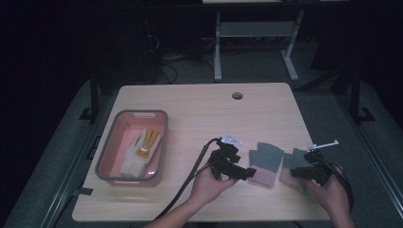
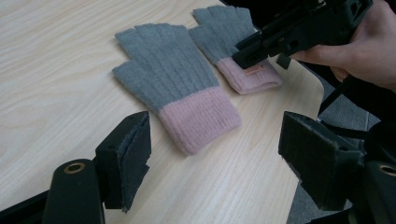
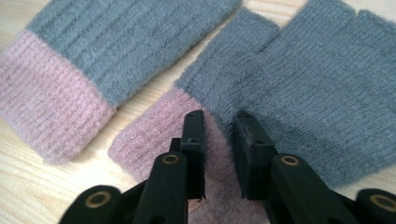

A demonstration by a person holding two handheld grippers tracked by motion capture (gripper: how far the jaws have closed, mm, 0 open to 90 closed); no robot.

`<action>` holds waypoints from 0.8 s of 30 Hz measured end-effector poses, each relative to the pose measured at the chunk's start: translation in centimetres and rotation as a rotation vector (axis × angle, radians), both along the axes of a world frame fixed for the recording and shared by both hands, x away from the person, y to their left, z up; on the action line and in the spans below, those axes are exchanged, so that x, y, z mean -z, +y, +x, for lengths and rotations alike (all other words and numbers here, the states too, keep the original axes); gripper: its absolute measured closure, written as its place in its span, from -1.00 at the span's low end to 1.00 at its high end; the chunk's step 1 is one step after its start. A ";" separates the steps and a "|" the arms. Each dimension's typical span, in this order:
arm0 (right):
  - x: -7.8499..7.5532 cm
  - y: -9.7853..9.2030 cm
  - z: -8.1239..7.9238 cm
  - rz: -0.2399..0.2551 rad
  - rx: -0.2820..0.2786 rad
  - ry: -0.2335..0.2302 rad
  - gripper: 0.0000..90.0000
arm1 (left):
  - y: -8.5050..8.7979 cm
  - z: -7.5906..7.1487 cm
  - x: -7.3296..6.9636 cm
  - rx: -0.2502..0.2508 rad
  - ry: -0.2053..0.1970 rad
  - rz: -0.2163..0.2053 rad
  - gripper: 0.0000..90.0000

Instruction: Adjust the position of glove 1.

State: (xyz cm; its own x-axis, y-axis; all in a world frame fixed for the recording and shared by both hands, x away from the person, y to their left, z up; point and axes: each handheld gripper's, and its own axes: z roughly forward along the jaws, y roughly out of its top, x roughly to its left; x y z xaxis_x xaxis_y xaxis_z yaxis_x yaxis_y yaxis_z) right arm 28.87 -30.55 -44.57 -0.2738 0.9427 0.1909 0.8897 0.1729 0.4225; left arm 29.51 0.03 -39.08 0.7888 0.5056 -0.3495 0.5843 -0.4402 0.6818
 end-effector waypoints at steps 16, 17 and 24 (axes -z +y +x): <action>-0.4 -0.2 -0.6 0.029 0.034 -0.049 0.82 | 0.3 0.4 0.0 -0.021 -0.005 0.002 -0.43; -0.5 -0.1 -0.6 0.030 0.033 -0.052 0.82 | 0.4 0.4 0.0 -0.025 -0.009 0.003 -0.43; -2.0 -0.1 -1.3 0.035 0.035 -0.093 0.82 | 1.2 0.7 -0.4 -0.049 -0.017 -0.001 -0.43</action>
